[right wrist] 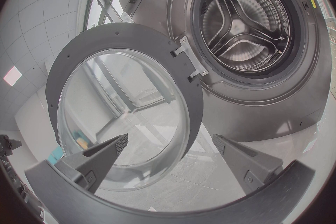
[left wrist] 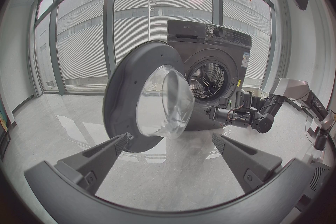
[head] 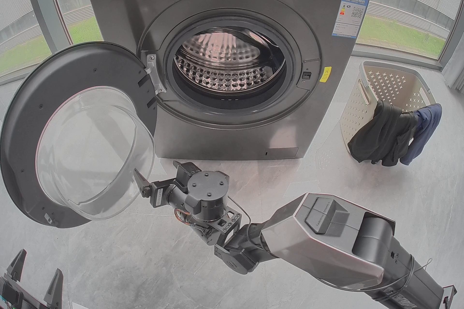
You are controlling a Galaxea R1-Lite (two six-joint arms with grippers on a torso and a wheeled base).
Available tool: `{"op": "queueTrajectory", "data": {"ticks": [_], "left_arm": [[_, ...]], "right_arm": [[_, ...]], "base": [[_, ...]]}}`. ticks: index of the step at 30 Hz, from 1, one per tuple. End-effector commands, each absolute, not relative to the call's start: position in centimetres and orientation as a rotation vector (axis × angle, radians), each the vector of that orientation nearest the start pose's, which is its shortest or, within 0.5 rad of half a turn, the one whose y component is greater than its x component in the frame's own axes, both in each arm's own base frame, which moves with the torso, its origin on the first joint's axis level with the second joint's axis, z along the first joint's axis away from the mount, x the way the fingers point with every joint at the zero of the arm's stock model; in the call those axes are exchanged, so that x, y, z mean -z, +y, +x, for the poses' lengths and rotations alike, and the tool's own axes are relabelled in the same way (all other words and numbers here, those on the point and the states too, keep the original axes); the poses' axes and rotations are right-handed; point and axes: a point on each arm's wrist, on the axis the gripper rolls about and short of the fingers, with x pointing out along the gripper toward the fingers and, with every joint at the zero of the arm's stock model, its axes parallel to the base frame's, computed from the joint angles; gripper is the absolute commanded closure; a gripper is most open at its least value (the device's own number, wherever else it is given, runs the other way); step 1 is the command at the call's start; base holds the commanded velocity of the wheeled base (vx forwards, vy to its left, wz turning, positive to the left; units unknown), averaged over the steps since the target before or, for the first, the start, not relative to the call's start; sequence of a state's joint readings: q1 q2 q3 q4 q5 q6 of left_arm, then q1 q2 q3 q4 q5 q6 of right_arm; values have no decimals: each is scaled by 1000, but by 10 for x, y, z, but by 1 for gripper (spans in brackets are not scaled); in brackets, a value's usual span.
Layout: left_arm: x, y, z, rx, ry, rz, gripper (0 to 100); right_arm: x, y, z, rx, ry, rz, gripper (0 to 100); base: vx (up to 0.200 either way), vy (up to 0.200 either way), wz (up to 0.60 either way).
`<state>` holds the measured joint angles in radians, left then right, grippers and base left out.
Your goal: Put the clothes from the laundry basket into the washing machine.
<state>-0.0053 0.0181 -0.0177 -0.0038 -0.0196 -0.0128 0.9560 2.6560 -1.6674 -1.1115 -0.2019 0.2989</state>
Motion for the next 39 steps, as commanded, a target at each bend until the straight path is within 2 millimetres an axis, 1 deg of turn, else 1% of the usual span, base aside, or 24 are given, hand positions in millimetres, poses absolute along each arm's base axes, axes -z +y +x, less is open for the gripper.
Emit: {"op": "queueTrajectory", "data": {"ticks": [1, 4, 5, 6, 8, 9, 10, 11, 12, 13, 15, 16, 17, 18, 19, 22, 24, 25, 26, 27, 28, 29, 33, 39], "left_arm": [[-76, 0, -23, 26, -3, -14, 0], [-76, 0, -23, 25, -4, -15, 0], [-76, 0, -23, 25, -4, -15, 0], [-76, 0, -23, 26, -4, -9, 0], [-76, 0, -23, 26, -4, -12, 0], [-76, 0, -23, 26, -4, -12, 0], [-76, 0, -23, 26, -4, -11, 0], [-76, 0, -23, 26, -4, -11, 0], [-76, 0, -23, 26, -4, -11, 0], [-76, 0, -23, 26, -4, -11, 0], [-76, 0, -23, 26, -4, -11, 0], [-76, 0, -23, 26, -4, -11, 0], [-76, 0, -23, 26, -4, -11, 0], [-76, 0, -23, 26, -4, -11, 0], [-76, 0, -23, 26, -4, -11, 0], [-76, 0, -23, 26, -4, -11, 0], [-76, 0, -23, 26, -4, -11, 0], [-76, 0, -23, 26, -4, -11, 0], [-76, 0, -23, 26, -4, -11, 0], [-76, 0, -23, 26, -4, -11, 0], [-76, 0, -23, 26, -4, -11, 0], [-76, 0, -23, 26, -4, -11, 0], [-76, 0, -23, 26, -4, -11, 0], [-76, 0, -23, 25, -4, -11, 0]], "right_arm": [[-78, 399, 305, -727, 19, 337, 0], [-105, 362, 304, -682, 23, 308, 0], [-105, 362, 304, -682, 23, 308, 0], [-121, 330, 301, -650, 21, 263, 0], [-132, 300, 297, -609, 21, 216, 0], [-132, 300, 297, -609, 21, 216, 0], [-142, 277, 292, -581, 18, 183, 0], [-155, 247, 283, -549, 10, 147, 0], [-163, 231, 277, -533, 4, 130, 0], [-167, 221, 272, -523, -2, 119, 0], [-182, 189, 255, -483, -33, 91, 0], [-188, 177, 248, -467, -47, 91, 0], [-197, 159, 235, -443, -71, 100, 0], [-202, 151, 229, -432, -83, 104, 0], [-209, 135, 216, -410, -106, 111, 0], [-219, 96, 185, -340, -165, 122, 0], [-220, 72, 160, -305, -198, 116, 0], [-218, 63, 149, -291, -208, 111, 0], [-217, 61, 146, -286, -210, 109, 0], [-208, 47, 125, -261, -204, 91, 0], [-204, 43, 117, -251, -199, 84, 0], [-196, 36, 104, -235, -187, 78, 0], [-180, 19, 70, -179, -165, 68, 0], [-158, 3, 32, -69, -136, 27, 0]], "base": [[0, 0, 0], [0, 0, 0], [0, 0, 0], [0, 0, 0], [0, 0, 0], [0, 0, 0], [0, 0, 0], [0, 0, 0], [0, 0, 0], [0, 0, 0], [0, 0, 0], [0, 0, 0], [0, 0, 0], [0, 0, 0], [0, 0, 0], [0, 0, 0], [0, 0, 0], [0, 0, 0], [0, 0, 0], [0, 0, 0], [0, 0, 0], [0, 0, 0], [0, 0, 0], [0, 0, 0]]}}
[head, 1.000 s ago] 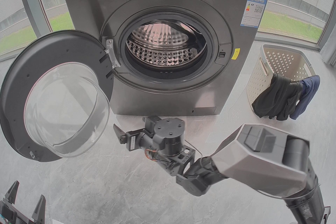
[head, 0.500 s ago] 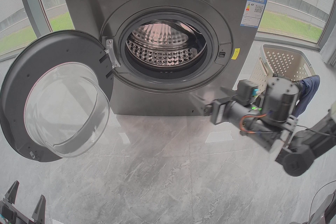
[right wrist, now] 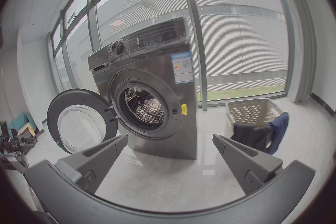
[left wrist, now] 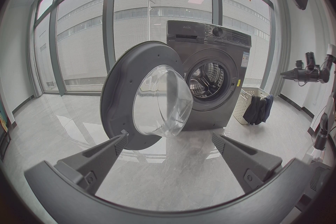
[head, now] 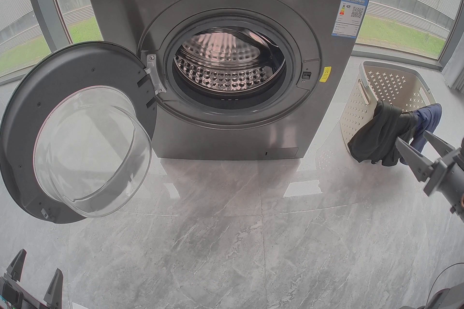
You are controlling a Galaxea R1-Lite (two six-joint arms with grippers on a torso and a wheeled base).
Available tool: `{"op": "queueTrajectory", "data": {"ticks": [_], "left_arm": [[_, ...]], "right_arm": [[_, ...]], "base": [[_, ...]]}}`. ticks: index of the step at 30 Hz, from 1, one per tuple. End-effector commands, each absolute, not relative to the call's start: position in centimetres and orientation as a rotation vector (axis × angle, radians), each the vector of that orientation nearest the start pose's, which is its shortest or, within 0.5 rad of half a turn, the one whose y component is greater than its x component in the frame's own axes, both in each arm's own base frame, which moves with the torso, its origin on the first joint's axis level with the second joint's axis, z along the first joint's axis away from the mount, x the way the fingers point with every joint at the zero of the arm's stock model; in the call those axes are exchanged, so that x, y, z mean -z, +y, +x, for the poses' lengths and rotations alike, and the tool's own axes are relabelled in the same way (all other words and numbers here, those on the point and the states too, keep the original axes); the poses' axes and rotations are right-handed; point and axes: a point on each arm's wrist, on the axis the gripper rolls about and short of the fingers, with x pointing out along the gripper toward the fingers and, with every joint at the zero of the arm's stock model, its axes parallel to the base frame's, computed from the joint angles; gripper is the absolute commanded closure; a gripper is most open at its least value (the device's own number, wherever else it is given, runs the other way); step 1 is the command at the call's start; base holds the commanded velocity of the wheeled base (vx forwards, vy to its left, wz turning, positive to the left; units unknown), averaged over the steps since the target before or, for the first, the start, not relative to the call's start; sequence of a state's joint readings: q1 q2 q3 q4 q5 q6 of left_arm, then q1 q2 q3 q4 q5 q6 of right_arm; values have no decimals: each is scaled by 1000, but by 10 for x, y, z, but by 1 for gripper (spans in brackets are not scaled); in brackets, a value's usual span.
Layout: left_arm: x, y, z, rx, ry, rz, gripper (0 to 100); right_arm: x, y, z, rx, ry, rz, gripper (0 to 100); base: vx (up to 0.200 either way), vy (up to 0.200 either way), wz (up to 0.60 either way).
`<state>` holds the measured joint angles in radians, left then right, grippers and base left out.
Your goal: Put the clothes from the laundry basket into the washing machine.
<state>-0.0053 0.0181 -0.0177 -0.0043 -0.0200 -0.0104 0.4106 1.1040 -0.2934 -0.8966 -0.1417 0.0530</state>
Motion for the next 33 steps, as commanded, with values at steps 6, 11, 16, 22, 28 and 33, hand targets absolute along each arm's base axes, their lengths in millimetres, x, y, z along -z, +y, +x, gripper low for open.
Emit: {"op": "queueTrajectory", "data": {"ticks": [6, 11, 16, 22, 28, 33], "left_arm": [[-76, 0, -23, 25, -5, -6, 0], [-76, 0, -23, 23, -4, -11, 0], [-76, 0, -23, 23, -3, -8, 0], [-76, 0, -23, 23, -4, -9, 0], [-76, 0, -23, 23, -4, -9, 0], [-76, 0, -23, 23, -4, -12, 0]], "right_arm": [[-122, -2, 7, -25, -108, 2, 0], [-94, -5, -13, -30, -52, -4, 0], [-90, -5, -15, -14, -29, 10, 0], [-90, -8, -15, 97, -28, 15, 0], [-90, -7, -15, 152, -32, 8, 0], [-80, -1, -23, 17, -40, -24, 0]], "base": [[0, 0, 0], [0, 0, 0], [0, 0, 0], [0, 0, 0], [0, 0, 0], [120, 0, 0]]}}
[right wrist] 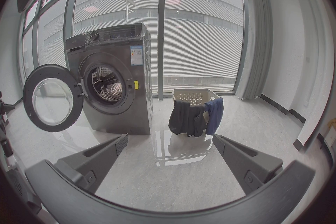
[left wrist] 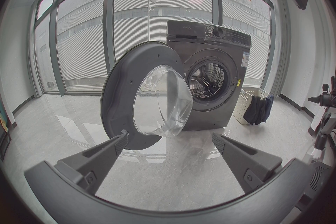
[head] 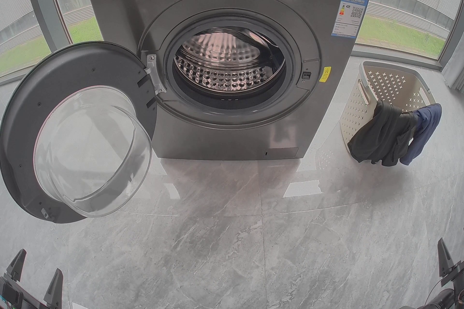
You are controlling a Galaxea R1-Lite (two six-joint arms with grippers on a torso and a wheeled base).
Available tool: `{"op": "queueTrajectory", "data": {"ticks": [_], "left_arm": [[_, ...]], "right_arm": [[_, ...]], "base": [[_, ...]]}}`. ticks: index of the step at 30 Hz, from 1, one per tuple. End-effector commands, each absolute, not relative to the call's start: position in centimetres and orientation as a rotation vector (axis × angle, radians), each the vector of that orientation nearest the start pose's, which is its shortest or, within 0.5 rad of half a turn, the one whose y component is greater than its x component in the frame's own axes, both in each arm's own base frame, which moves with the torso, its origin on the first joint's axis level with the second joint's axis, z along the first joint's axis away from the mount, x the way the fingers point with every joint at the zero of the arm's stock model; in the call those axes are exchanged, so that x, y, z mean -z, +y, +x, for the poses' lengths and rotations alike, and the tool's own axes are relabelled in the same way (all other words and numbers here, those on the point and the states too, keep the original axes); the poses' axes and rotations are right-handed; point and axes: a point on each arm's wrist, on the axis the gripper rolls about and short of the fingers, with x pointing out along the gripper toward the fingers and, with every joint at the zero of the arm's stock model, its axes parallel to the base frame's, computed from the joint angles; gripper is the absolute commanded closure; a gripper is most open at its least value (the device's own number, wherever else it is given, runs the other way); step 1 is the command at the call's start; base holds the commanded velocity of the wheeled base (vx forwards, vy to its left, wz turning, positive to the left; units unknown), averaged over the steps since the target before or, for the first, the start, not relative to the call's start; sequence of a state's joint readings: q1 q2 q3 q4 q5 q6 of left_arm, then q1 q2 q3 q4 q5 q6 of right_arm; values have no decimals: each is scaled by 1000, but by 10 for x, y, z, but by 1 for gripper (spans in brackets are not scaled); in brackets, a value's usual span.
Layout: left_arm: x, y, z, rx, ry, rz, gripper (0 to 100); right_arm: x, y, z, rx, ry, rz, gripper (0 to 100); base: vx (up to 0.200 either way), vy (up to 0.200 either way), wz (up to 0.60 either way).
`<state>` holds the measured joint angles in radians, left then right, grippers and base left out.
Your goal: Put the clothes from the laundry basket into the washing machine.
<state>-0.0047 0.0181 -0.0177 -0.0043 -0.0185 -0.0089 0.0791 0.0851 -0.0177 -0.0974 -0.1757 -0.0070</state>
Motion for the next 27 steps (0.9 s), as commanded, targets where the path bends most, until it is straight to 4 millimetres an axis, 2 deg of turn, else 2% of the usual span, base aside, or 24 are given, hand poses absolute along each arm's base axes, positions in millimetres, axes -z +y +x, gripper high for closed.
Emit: {"op": "queueTrajectory", "data": {"ticks": [1, 6, 12, 27], "left_arm": [[-76, 0, -23, 23, -4, -14, 0], [-76, 0, -23, 23, -4, -12, 0], [-76, 0, -23, 23, -4, -11, 0], [-76, 0, -23, 22, -3, -23, 0]], "right_arm": [[-79, 0, -23, 2, -34, -20, 0], [-75, -1, -23, 6, 3, 5, 0], [-75, 0, -23, -11, 2, -2, 0], [-75, 0, -23, -9, 2, 2, 0]], "base": [[200, 0, 0], [200, 0, 0], [0, 0, 0], [0, -200, 0]]}}
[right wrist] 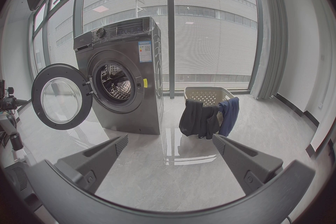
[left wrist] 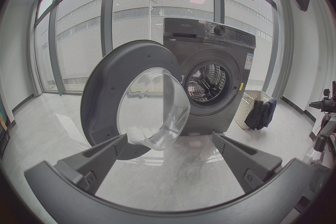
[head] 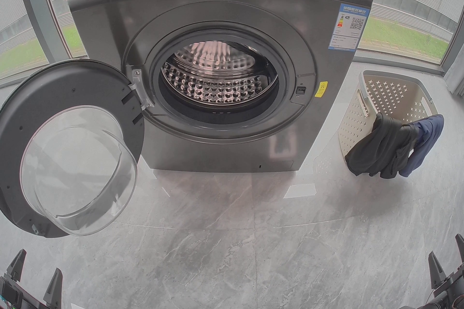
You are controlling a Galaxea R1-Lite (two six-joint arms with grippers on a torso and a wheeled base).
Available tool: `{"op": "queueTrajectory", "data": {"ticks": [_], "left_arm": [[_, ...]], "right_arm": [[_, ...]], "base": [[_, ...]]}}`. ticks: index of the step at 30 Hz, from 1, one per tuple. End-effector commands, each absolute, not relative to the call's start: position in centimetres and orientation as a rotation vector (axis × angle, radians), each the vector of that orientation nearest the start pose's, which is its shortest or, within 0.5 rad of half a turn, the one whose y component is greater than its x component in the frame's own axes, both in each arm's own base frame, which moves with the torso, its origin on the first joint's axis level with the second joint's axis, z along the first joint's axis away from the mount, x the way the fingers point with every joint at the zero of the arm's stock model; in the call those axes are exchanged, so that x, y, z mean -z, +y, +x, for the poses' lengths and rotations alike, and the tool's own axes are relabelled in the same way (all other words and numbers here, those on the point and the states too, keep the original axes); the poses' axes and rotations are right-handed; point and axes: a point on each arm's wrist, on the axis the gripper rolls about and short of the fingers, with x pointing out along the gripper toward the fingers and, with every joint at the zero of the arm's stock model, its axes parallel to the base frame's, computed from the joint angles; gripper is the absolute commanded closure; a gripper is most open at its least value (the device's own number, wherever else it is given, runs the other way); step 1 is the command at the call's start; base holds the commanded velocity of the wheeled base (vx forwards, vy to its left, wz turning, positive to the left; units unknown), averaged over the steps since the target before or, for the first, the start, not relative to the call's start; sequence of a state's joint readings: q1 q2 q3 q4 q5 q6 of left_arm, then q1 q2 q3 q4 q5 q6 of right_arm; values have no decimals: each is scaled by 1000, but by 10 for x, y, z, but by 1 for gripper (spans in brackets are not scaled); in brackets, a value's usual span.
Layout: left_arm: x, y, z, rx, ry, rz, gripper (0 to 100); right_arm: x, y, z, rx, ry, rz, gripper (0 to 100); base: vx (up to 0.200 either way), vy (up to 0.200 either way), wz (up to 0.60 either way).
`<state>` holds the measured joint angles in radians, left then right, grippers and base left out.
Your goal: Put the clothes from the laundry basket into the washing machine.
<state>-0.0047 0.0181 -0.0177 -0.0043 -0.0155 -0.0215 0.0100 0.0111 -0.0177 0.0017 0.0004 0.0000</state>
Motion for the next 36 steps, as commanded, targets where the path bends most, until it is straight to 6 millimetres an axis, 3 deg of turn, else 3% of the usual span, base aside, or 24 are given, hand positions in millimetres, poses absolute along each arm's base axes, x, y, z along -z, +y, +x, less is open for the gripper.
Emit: {"op": "queueTrajectory", "data": {"ticks": [1, 18, 30, 36], "left_arm": [[-76, 0, -23, 20, -3, -23, 0], [-76, 0, -23, 20, -4, -38, 0], [-76, 0, -23, 15, -3, -41, 0], [-76, 0, -23, 15, -3, -43, 0]], "right_arm": [[-75, 0, -23, -11, 2, 2, 0], [-75, 0, -23, -11, 2, 2, 0], [-75, 0, -23, -11, 2, 2, 0], [-75, 0, -23, -11, 2, 2, 0]], "base": [[0, -200, 0], [0, -200, 0], [0, 0, 0], [0, -200, 0]]}}
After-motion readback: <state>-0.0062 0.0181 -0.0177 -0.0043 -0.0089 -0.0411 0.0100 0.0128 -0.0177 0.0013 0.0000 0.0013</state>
